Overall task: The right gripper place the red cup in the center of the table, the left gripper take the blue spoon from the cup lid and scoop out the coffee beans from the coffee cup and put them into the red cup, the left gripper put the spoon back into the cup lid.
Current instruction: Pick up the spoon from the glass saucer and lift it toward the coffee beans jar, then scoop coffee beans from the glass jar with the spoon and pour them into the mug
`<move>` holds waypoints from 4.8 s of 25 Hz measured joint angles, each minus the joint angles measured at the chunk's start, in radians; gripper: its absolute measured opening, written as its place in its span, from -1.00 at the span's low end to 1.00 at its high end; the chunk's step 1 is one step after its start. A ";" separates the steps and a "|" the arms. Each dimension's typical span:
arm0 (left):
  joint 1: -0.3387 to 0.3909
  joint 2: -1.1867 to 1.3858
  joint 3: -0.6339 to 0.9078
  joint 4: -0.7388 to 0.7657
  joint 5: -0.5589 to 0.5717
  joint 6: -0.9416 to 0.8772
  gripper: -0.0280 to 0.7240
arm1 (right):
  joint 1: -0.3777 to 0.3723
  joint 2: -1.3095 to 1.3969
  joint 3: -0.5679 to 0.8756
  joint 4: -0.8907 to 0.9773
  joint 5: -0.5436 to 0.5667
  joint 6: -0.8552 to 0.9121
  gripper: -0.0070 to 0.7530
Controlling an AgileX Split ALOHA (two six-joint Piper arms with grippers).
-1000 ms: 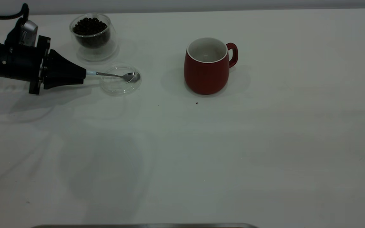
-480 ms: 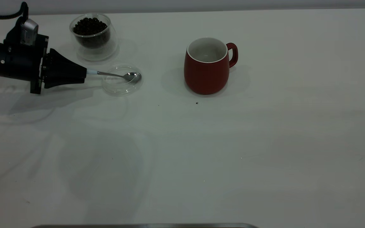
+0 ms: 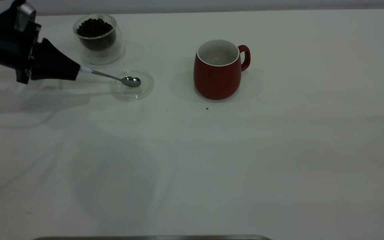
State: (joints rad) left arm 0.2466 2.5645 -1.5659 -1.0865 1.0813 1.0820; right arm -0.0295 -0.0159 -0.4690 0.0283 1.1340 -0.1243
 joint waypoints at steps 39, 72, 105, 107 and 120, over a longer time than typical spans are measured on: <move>0.098 -0.019 -0.499 0.195 0.083 -0.159 -0.60 | 0.000 0.000 0.000 0.000 0.000 0.000 0.52; 0.033 0.016 -0.499 0.194 0.041 0.018 -0.60 | 0.000 0.000 0.000 0.001 0.000 0.000 0.52; 0.012 0.049 -0.499 0.271 0.015 -0.393 -0.60 | 0.000 0.000 0.000 0.001 0.000 0.000 0.47; 0.011 0.049 -0.499 0.271 0.014 -0.443 -0.60 | 0.000 0.000 0.000 0.001 0.000 0.000 0.47; 0.011 0.049 -0.499 0.270 0.014 -0.587 -0.60 | 0.000 0.000 0.000 0.001 0.000 0.000 0.47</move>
State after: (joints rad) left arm 0.2577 2.6138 -2.0649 -0.8166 1.0948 0.4947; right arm -0.0295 -0.0159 -0.4690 0.0289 1.1340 -0.1243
